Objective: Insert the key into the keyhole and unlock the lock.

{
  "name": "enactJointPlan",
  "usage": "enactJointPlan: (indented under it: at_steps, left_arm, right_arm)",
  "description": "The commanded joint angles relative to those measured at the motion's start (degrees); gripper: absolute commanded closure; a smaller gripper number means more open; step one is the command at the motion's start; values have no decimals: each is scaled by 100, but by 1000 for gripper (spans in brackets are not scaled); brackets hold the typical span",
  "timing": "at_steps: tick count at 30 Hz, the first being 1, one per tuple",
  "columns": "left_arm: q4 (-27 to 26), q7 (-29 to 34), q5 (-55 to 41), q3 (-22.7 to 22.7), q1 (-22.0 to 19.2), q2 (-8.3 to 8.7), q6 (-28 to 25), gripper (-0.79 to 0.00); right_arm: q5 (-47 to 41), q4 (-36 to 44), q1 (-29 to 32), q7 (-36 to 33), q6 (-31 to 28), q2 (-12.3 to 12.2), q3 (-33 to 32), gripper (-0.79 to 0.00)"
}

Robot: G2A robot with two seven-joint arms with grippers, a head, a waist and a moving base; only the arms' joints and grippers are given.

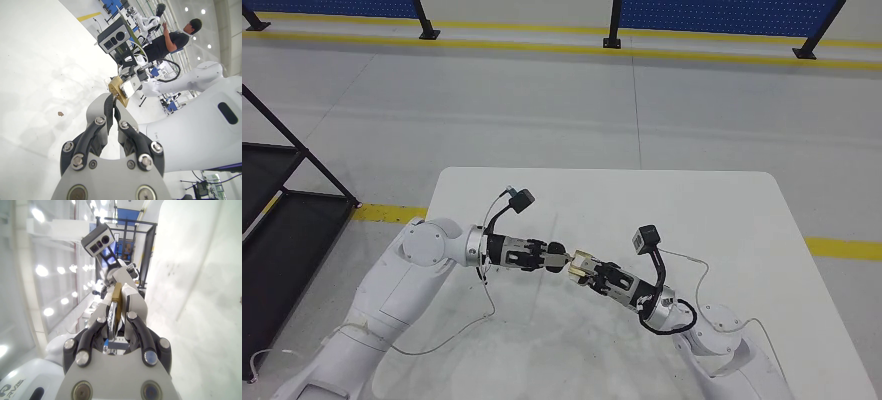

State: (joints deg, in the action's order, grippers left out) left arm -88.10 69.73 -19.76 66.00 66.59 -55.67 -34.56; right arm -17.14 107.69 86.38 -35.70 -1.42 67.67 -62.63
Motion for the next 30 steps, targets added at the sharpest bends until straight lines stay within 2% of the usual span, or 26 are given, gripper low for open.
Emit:
enactJointPlan:
  at_steps: [1,30]
  left_arm:
    - [-24,-34,29,2,8,11,-33,0]
    - [-262,-759,748,59,214,165,-757,0]
  right_arm:
    - [-3,0,0,0,1,0,-1,0]
    - [-3,0,0,0,1,0,-1,0]
